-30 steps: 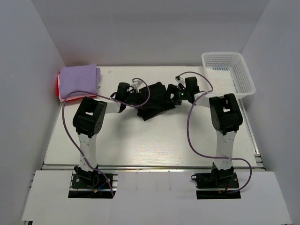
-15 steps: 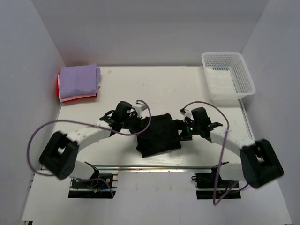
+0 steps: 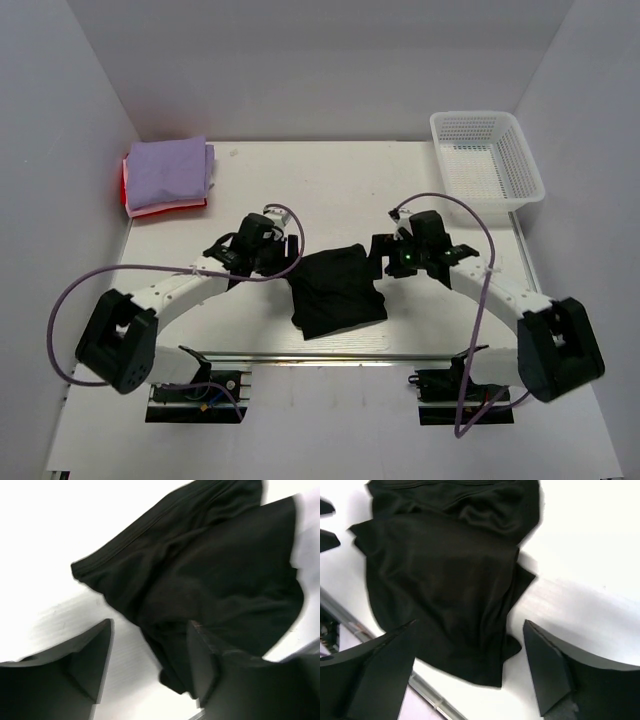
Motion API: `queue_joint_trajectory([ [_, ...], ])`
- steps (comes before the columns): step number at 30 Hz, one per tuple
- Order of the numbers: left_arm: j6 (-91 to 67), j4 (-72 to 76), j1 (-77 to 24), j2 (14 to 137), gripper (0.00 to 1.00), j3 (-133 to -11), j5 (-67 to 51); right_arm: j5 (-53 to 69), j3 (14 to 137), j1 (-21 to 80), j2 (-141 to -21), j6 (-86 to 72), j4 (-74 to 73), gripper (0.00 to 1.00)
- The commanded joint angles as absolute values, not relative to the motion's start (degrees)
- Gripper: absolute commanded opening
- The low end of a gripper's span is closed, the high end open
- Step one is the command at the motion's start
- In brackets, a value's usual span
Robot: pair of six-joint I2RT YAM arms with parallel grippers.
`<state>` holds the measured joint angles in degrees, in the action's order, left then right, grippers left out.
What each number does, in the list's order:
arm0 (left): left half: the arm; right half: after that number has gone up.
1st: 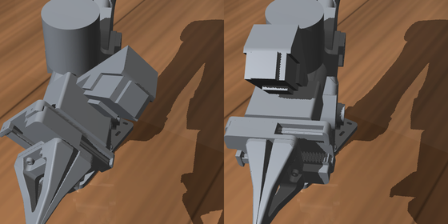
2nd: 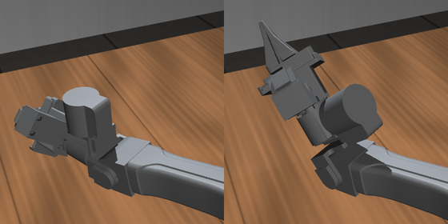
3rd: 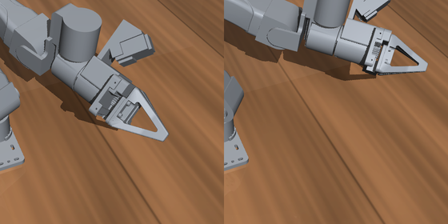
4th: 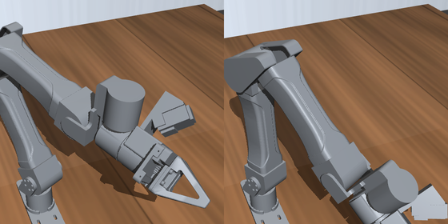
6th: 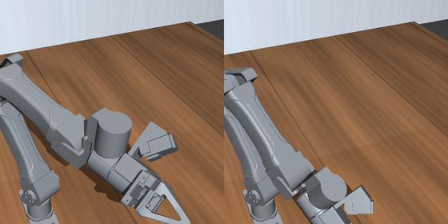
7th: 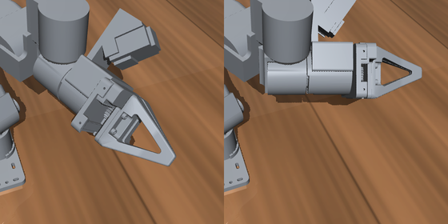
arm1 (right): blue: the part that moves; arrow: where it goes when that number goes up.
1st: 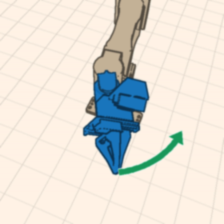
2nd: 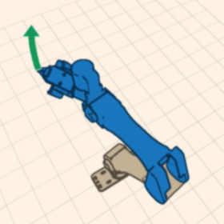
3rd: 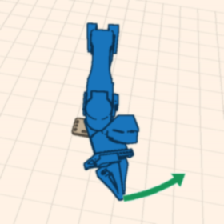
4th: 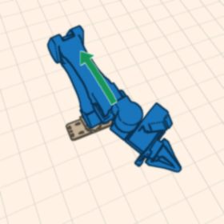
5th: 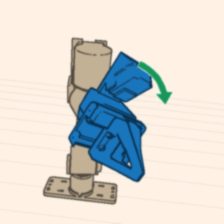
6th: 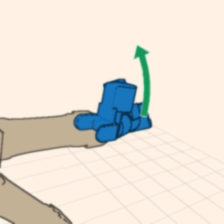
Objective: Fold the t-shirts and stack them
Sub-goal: Smooth out wrinkles on the folded tshirt
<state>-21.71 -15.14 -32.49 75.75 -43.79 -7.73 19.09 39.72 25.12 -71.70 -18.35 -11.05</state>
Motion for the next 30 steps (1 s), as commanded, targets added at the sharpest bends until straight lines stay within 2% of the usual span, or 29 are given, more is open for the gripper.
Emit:
queue_joint_trajectory([
  [1, -21.9, -14.8, -32.3, 77.5, 0.68, -45.2, -6.1, 18.5, 43.1, 24.9, -76.4, -17.7, -6.5, 0.85],
  [4, -21.9, -13.0, -32.3, 79.6, 0.59, -45.2, -7.5, 18.7, 45.1, 25.0, -80.8, -17.8, -4.8, 0.74],
  [5, -21.9, -12.1, -32.3, 80.2, 0.55, -45.2, -7.5, 18.7, 45.7, 25.0, -82.3, -17.8, -4.8, 0.72],
  [10, -21.4, -11.6, -32.3, 83.7, 0.47, -46.2, -8.0, 18.3, 47.4, 25.0, -87.8, -18.6, -1.9, 0.66],
  [14, -21.4, -11.1, -32.3, 86.7, 0.34, -47.6, -9.1, 18.2, 49.4, 25.0, -90.6, -19.0, -1.2, 0.50],
  [15, -21.4, -11.1, -32.3, 87.4, 0.24, -47.6, -9.1, 18.2, 49.6, 25.0, -90.5, -19.0, -1.2, 0.35],
  [17, -21.4, -11.1, -32.3, 87.4, 0.04, -48.3, -10.3, 18.4, 49.5, 24.9, -90.8, -19.5, -1.2, 0.11],
  [18, -20.8, -11.1, -32.3, 87.4, 0.00, -48.3, -10.3, 18.9, 49.4, 25.0, -89.9, -19.6, -1.0, 0.00],
  [23, -20.3, -9.2, -32.3, 76.9, 0.00, -45.5, -13.7, 19.0, 46.8, 25.1, -83.3, -19.8, -3.1, 0.00],
  [26, -19.6, -9.2, -33.5, 69.5, 0.00, -43.6, -16.2, 17.8, 44.7, 25.0, -74.0, -19.6, -6.4, 0.00],
  [30, -19.6, -8.4, -33.5, 63.8, 0.00, -41.1, -19.3, 17.2, 42.5, 25.0, -67.3, -19.9, -9.4, 0.00],
])
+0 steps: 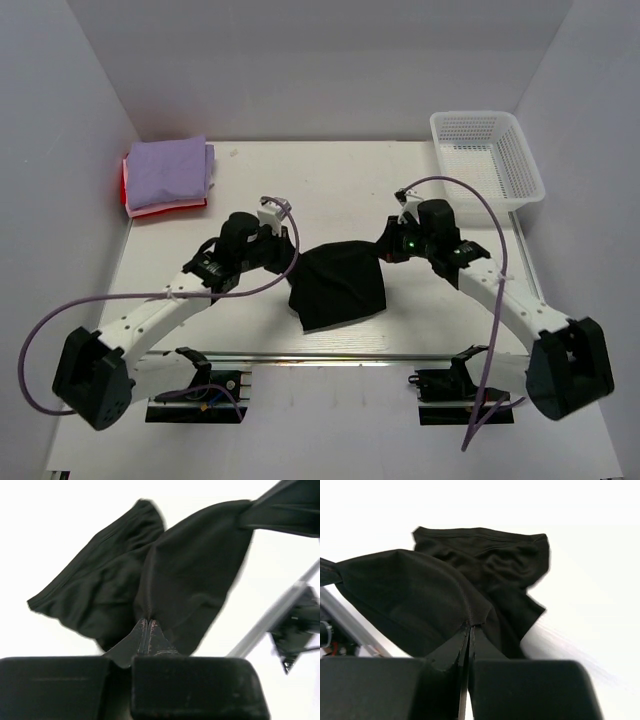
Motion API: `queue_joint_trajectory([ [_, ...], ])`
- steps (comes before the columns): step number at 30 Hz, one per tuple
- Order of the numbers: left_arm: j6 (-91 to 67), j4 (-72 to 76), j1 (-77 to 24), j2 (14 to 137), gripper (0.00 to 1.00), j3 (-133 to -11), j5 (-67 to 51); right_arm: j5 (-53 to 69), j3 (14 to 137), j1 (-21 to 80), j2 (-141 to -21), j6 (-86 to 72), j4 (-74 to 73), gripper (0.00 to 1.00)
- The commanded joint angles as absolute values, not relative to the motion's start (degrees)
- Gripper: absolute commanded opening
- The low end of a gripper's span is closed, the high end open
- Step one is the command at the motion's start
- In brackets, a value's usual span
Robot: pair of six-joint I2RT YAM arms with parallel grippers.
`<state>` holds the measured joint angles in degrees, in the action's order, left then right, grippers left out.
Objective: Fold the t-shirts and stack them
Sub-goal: Smooth out wrinkles on the folded tshirt
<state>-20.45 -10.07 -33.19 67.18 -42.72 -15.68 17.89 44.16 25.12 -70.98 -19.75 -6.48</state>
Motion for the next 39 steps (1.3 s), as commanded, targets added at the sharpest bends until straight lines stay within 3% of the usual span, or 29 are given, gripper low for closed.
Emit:
queue_joint_trajectory([
  [1, -19.6, -8.4, -33.5, 62.2, 0.00, -40.5, -19.3, 17.2, 42.5, 25.0, -66.1, -20.0, -9.5, 0.00],
  [5, -21.0, -10.2, -32.8, 61.6, 0.00, -40.5, -13.4, 15.5, 43.0, 24.9, -67.0, -20.0, -7.6, 0.00],
  [15, -25.4, -8.4, -30.1, 75.5, 0.00, -43.0, 8.4, 14.2, 55.9, 24.2, -89.1, -20.7, -0.7, 0.00],
  [24, -26.5, 0.3, -23.9, 85.6, 0.00, -41.7, 8.8, 16.6, 70.5, 22.8, -109.5, -20.5, 5.5, 0.00],
  [26, -25.1, 0.9, -23.2, 87.5, 0.14, -44.0, 7.1, 17.2, 75.0, 22.4, -114.0, -20.3, 3.4, 0.00],
  [27, -25.0, 0.9, -22.6, 88.5, 0.15, -44.6, 7.1, 16.9, 75.8, 22.5, -114.8, -20.1, 3.5, 0.01],
  [28, -25.0, 0.9, -22.6, 89.4, 0.16, -45.1, 7.1, 17.0, 76.5, 22.5, -115.7, -19.9, 3.9, 0.24],
  [30, -25.0, 0.3, -21.4, 91.6, 0.22, -46.6, 7.1, 16.8, 80.3, 22.3, -118.4, -19.1, 4.1, 0.46],
  [31, -25.0, -1.0, -21.4, 92.1, 0.47, -48.1, 7.1, 17.7, 81.5, 22.3, -118.8, -18.4, 3.5, 0.69],
  [33, -25.6, -2.6, -20.8, 92.1, 0.79, -49.2, 8.1, 17.2, 85.0, 22.8, -119.2, -17.1, 1.6, 0.90],
  [34, -26.1, -3.4, -20.1, 92.1, 0.93, -49.9, 8.9, 16.8, 85.7, 22.9, -118.0, -16.5, 1.1, 0.90],
  [35, -26.1, -3.9, -20.1, 91.2, 1.00, -49.9, 8.9, 15.7, 85.8, 22.9, -117.5, -16.3, 0.5, 0.90],
  [39, -27.2, -4.7, -20.1, 85.7, 1.00, -48.0, 5.5, 15.3, 79.4, 22.9, -111.5, -15.7, 0.1, 0.90],
])
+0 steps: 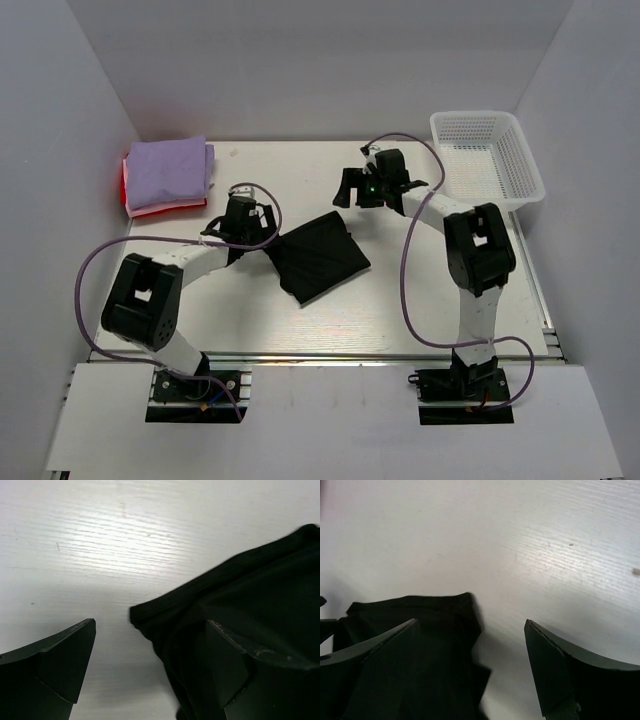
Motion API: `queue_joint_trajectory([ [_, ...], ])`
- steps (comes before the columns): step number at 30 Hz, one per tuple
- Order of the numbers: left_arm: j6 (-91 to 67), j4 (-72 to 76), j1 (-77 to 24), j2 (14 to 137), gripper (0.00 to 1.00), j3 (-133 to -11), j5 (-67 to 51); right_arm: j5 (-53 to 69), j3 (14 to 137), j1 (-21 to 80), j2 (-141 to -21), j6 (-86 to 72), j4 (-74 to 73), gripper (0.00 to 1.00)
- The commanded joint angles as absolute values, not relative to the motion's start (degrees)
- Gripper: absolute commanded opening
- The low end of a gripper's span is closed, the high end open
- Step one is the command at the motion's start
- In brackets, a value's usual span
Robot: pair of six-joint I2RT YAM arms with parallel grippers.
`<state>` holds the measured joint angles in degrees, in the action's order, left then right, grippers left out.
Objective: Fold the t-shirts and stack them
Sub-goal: Smooth out wrinkles on the folded tshirt
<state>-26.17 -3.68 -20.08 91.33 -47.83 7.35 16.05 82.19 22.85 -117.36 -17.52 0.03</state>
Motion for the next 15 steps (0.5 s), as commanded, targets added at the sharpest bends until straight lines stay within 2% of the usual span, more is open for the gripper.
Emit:
queue_joint_trajectory([
  [1, -27.8, -4.7, -20.1, 83.6, 1.00, -47.5, 3.2, 15.2, 78.1, 23.1, -107.7, -15.7, 0.1, 0.90],
  [5, -30.1, -5.3, -21.5, 81.0, 1.00, -43.8, -4.8, 13.5, 66.8, 23.3, -98.5, -16.6, 0.1, 0.90],
  [10, -32.5, 1.0, -22.2, 81.8, 1.00, -38.3, -16.3, 12.6, 59.7, 23.3, -92.9, -18.5, 0.1, 0.90],
  [15, -34.5, 4.1, -24.2, 84.5, 1.00, -35.6, -19.2, 14.5, 53.5, 22.9, -86.5, -20.6, 1.1, 0.90],
])
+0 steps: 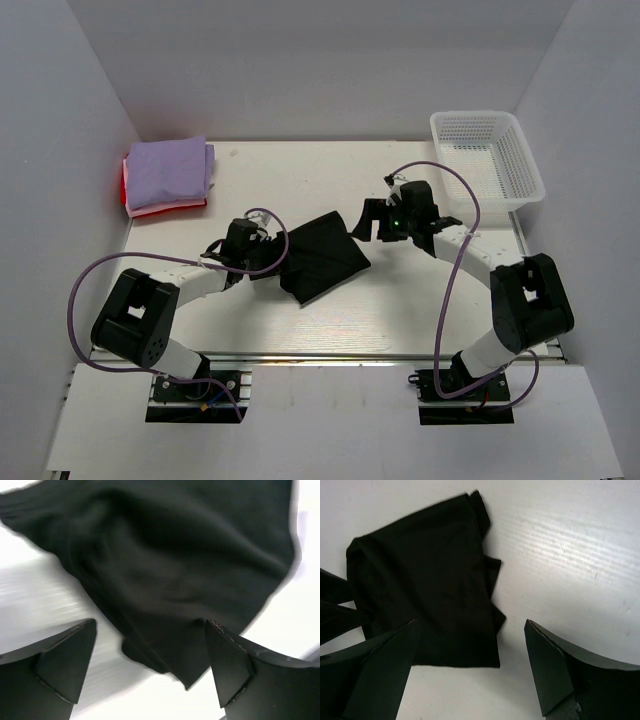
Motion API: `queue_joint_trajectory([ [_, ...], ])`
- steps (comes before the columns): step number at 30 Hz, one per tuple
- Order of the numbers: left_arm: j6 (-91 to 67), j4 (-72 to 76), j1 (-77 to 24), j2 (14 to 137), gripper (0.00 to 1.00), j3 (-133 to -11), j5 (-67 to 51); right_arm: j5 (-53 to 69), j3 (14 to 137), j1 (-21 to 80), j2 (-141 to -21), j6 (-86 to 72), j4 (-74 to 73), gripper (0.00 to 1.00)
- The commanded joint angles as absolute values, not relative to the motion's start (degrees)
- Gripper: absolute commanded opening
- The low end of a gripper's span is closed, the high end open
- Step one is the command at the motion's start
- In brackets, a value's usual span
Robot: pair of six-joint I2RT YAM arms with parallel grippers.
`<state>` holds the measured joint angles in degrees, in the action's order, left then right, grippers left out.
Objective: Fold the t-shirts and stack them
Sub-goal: Smooth out wrinkles on the folded tshirt
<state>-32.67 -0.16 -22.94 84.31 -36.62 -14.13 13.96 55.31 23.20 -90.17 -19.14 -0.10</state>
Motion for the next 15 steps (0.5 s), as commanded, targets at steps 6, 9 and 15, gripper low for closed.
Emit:
queue_joint_trajectory([
  [6, -36.6, 10.6, -25.3, 87.8, 0.92, -33.1, -20.5, 15.1, 49.6, 22.9, -83.1, -21.9, 1.5, 0.90],
  [9, -37.1, 11.9, -25.9, 89.9, 0.80, -33.7, -19.3, 15.4, 48.9, 22.9, -82.3, -21.9, 1.4, 0.90],
  [15, -37.6, 9.1, -27.0, 92.6, 0.63, -37.0, -9.2, 15.3, 47.7, 22.9, -80.9, -21.5, 0.1, 0.90],
])
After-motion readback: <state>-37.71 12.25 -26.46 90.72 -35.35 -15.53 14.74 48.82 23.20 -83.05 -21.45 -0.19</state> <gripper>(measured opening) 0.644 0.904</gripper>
